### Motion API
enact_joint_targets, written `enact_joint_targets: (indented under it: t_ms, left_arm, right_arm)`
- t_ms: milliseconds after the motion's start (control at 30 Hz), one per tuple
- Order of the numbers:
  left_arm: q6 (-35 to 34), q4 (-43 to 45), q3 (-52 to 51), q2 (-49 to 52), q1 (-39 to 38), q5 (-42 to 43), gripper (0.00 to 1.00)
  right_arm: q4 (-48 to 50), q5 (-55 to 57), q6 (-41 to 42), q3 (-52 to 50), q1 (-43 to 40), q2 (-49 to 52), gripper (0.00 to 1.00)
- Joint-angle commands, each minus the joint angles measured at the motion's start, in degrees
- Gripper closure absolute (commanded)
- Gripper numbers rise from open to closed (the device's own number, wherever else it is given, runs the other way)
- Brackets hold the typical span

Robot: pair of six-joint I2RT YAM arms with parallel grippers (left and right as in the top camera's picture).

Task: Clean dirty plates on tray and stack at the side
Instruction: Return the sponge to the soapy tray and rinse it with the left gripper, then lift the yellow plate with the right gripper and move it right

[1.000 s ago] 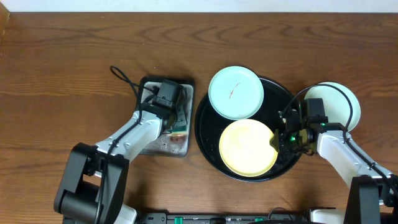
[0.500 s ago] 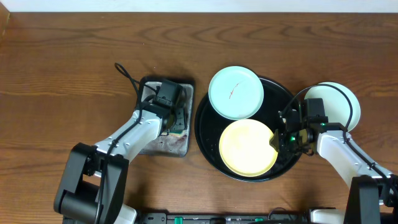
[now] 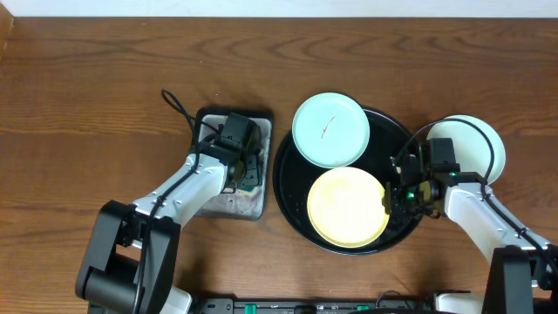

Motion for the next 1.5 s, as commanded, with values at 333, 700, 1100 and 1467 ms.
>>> enact_joint_targets:
  t_ms: [333, 700, 1100, 1467]
  left_arm:
    - [-0.1, -1.0, 0.0, -0.2, 0.2, -0.3, 0.22]
    - [-0.1, -1.0, -0.2, -0.2, 0.2, -0.3, 0.21]
    - [-0.1, -0.9, -0.2, -0.2, 0.2, -0.3, 0.21]
    - [-0.1, -0.9, -0.2, -0.2, 0.2, -0.3, 0.21]
  right_arm:
    - [-1.3, 0.0, -1.5, 3.9, 0.4, -8.3, 0.99]
    - [-1.2, 32.9, 0.4, 4.7, 8.2, -21.6, 0.99]
    - [0.3, 63.1, -2.3, 5.6, 33.0, -23.4, 0.99]
    - [12.3, 83.7, -18.4, 5.6, 54.1, -23.4, 0.99]
